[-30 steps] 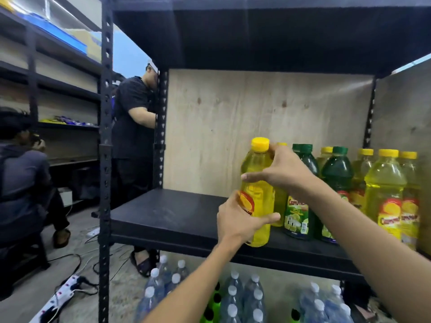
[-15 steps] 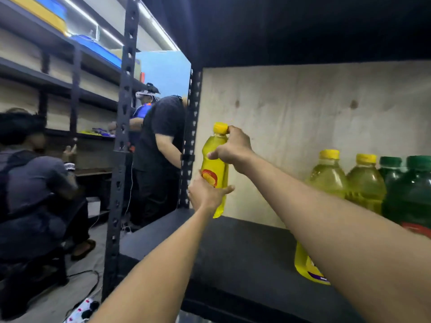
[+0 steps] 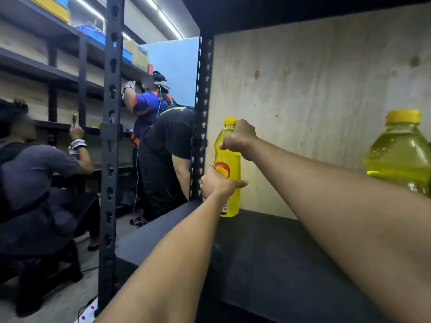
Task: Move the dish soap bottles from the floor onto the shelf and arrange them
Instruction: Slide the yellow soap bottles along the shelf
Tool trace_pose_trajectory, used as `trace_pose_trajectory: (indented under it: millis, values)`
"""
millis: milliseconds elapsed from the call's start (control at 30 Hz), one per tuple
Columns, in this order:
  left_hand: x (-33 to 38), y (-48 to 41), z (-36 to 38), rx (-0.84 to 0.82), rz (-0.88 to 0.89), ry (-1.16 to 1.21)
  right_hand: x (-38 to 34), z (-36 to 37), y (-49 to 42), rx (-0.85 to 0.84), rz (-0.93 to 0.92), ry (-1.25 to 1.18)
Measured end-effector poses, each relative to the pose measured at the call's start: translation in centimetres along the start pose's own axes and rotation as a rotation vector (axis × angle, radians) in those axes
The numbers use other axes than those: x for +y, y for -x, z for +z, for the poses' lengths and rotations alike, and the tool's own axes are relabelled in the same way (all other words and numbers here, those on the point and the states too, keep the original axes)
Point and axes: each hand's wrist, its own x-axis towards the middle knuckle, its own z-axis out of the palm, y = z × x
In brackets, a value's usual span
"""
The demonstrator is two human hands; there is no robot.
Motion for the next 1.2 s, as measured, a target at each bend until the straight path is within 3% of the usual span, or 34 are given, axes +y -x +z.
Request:
trace_pose_trajectory:
  millis: [267, 500, 633, 667, 767, 833, 900, 1000, 1200]
  values:
    - [-1.5, 0.8, 0.4, -0.052, 0.051, -0.108, 1.8, 0.9, -0.7, -0.069, 0.021, -0.007]
    - [-2.1, 4.6, -2.0, -0.275, -0.082, -0.191, 0.4, -4.1, 4.0, -0.141, 0.086, 0.095]
    - [0.6, 10.6, -4.6, -0.067, 0.29, -0.033, -0.8, -12.7, 9.4, -0.049, -0.089, 0.345]
    - [1.7, 12.4, -4.9, -0.139, 0.334, 0.076, -1.0, -15.0, 10.8, 0.036, -0.113, 0.447]
    - [4.9, 17.2, -4.3, -0.673, 0.139, 0.384, -0.3, -20.5, 13.8, 0.234, -0.08, 0.709]
    - [6.0, 19.7, -3.1, -0.897, 0.085, 0.308, 0.7, -22.6, 15.2, 0.221, 0.047, 0.794]
    - [6.3, 22.1, -1.7, -0.959, 0.111, 0.218, 2.0, -23.7, 16.2, 0.115, 0.186, 0.804]
    - [6.1, 25.0, 0.1, -0.917, 0.139, 0.157, 3.7, -23.8, 16.8, -0.011, 0.273, 0.68]
    - [6.9, 28.7, 3.0, -0.607, 0.185, 0.089, 5.3, -22.9, 16.4, 0.121, 0.283, 0.497]
